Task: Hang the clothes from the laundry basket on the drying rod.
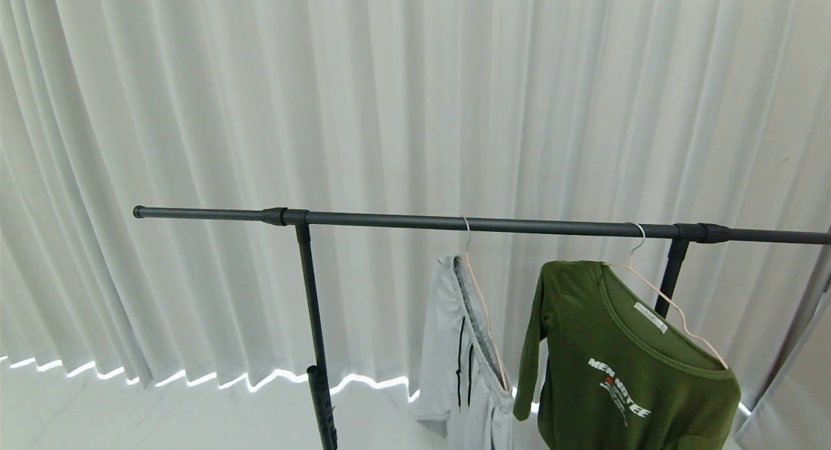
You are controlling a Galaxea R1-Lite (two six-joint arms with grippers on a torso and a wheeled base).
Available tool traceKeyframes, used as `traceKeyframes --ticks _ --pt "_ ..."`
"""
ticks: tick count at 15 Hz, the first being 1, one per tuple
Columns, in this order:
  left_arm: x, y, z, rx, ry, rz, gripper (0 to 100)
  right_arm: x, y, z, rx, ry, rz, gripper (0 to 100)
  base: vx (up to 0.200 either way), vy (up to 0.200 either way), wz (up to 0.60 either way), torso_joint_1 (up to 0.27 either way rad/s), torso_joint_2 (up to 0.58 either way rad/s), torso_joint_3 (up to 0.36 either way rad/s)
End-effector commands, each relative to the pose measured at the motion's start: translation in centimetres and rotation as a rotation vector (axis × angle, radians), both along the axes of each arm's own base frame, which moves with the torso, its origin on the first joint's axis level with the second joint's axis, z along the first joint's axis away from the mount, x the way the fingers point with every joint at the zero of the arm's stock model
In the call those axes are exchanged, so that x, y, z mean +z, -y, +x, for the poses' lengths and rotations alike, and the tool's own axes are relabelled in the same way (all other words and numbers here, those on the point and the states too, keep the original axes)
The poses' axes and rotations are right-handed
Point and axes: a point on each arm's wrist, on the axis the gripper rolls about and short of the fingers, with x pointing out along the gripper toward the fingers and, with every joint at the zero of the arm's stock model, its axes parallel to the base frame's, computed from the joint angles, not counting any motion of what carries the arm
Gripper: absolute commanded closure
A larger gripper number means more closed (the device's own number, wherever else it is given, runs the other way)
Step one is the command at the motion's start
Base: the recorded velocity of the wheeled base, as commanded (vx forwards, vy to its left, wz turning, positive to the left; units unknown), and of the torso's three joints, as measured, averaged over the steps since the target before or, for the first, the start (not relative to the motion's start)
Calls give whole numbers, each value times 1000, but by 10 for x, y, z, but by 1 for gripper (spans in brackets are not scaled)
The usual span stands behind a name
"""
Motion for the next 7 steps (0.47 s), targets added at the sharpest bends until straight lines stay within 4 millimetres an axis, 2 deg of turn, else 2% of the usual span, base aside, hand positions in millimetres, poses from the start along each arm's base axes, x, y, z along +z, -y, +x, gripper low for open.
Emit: traceKeyframes --ticks 1,7 --pt "0 0 0 1 -1 0 0 0 0 0 0 -3 2 0 0 0 0 0 0 0" --pt "0 0 0 1 -1 0 0 0 0 0 0 -3 2 0 0 0 0 0 0 0"
